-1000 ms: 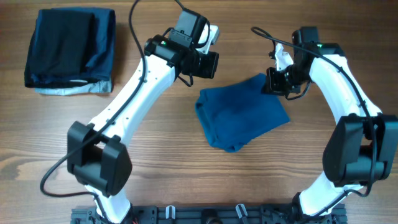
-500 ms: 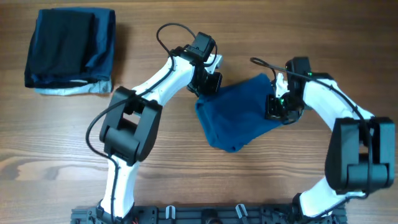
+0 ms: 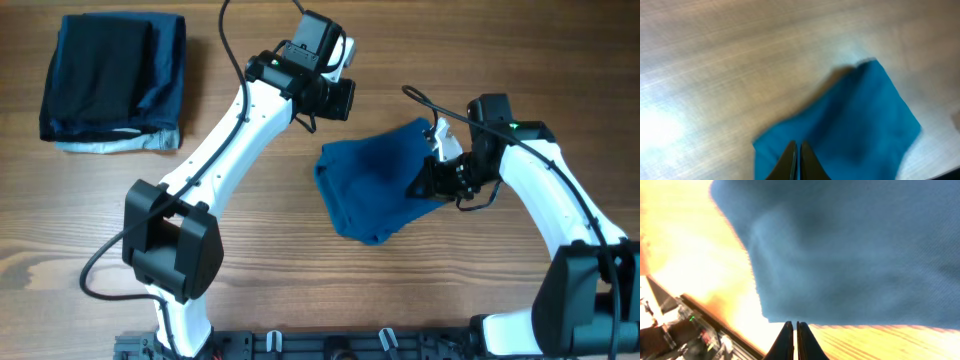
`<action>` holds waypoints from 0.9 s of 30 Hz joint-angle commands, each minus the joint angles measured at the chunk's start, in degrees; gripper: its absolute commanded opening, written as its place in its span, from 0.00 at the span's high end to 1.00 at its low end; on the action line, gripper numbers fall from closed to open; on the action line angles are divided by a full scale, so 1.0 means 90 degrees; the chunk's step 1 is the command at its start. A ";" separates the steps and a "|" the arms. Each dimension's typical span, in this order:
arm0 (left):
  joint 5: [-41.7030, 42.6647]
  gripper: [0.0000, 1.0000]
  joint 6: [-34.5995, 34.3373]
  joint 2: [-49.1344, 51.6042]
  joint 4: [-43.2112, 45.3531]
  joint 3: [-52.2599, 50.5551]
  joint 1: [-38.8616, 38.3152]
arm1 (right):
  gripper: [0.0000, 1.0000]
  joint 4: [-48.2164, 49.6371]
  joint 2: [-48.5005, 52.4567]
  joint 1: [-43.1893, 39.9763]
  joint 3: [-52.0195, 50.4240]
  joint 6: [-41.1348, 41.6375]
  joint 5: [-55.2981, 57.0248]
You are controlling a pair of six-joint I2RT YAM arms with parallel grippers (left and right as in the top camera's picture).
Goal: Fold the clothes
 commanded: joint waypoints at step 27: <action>0.1226 0.96 0.0121 0.1163 -0.0690 0.0648 0.0211 | 0.96 0.2953 -0.0352 0.0063 -0.1996 0.1069 -0.1649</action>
